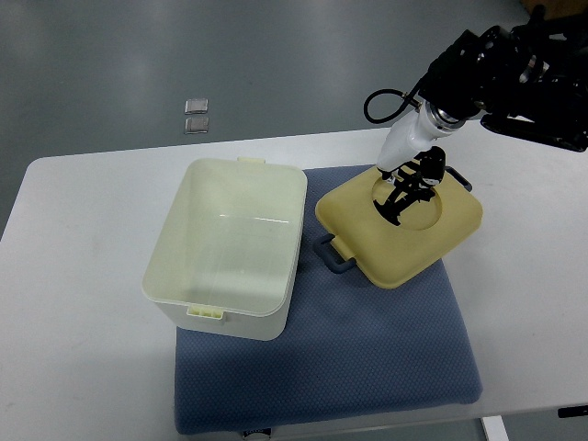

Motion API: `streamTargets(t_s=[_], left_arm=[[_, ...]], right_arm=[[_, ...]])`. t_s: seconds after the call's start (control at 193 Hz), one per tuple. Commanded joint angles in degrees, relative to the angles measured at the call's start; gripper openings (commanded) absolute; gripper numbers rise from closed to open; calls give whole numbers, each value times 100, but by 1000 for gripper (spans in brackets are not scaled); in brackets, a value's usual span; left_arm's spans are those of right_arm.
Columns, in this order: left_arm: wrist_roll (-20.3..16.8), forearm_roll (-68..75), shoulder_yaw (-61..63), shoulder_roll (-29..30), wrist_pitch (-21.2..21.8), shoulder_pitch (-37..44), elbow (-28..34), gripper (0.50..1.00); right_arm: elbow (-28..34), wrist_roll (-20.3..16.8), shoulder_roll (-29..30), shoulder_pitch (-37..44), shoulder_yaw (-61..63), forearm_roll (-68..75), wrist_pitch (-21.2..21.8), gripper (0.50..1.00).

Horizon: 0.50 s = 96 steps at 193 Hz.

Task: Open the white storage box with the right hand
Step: 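Carry the lid beside the box and lower it onto the pad, then open the right hand to release the lid handle and lift away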

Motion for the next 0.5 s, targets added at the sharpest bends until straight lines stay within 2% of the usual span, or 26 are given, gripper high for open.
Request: streamTargets(t_s=[0.0, 0.493], left_arm=[[2, 0, 0, 0, 0, 0, 0, 1000], [2, 0, 0, 0, 0, 0, 0, 1000]], right_arm=[[-36, 0, 116, -34, -1, 6, -1, 500], [-326, -8, 723, -192, 8, 322, -107, 500]])
